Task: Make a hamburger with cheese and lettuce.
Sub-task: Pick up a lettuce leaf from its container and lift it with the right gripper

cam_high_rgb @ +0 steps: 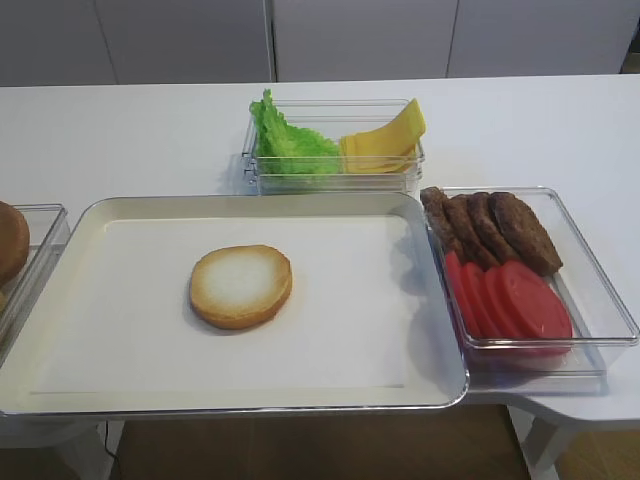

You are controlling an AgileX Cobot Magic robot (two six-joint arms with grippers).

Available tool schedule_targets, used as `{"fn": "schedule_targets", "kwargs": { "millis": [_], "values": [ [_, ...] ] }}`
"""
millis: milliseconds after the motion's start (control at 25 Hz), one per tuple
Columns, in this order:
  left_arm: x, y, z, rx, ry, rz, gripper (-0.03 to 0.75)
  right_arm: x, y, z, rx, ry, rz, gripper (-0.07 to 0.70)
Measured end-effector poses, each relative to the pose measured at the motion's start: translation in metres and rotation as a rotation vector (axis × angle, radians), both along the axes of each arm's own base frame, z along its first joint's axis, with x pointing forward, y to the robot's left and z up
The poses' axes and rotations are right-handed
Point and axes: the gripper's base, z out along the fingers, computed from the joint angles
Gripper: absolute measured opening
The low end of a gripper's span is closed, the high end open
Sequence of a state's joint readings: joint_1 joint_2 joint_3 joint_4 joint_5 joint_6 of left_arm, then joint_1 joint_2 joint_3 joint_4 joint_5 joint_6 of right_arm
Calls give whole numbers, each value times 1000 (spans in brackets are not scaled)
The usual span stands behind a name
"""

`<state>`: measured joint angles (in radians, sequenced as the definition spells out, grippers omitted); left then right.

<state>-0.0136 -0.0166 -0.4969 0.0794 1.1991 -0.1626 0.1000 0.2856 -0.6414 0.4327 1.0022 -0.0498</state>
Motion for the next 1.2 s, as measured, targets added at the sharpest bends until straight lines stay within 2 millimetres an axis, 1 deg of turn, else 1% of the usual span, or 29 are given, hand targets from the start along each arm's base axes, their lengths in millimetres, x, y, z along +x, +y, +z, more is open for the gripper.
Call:
{"fn": "schedule_targets", "kwargs": {
  "millis": [120,320,400,480,560,640,800,840,960,1080,1120,1200],
  "values": [
    [0,0,0,0,0,0,362,29,5,17,8,40,26,294],
    [0,0,0,0,0,-4,362,87,14,42,60,67,34,301],
    [0,0,0,0,0,-6,362,110,21,52,65,36,91,342],
    [0,0,0,0,0,-6,362,137,28,58,109,29,137,399],
    [0,0,0,0,0,-6,362,163,34,62,137,9,167,429],
    [0,0,0,0,0,-6,362,193,39,60,171,33,182,438],
    [0,0,0,0,0,-6,362,247,55,53,159,56,217,444],
    [0,0,0,0,0,-6,362,258,62,53,153,53,233,444],
    [0,0,0,0,0,-6,362,296,86,43,145,71,270,444],
    [0,0,0,0,0,-6,362,328,110,30,147,89,301,444],
    [0,0,0,0,0,-6,362,337,117,27,149,89,307,444],
    [0,0,0,0,0,-6,362,355,132,15,149,109,325,444]
  ]
}}
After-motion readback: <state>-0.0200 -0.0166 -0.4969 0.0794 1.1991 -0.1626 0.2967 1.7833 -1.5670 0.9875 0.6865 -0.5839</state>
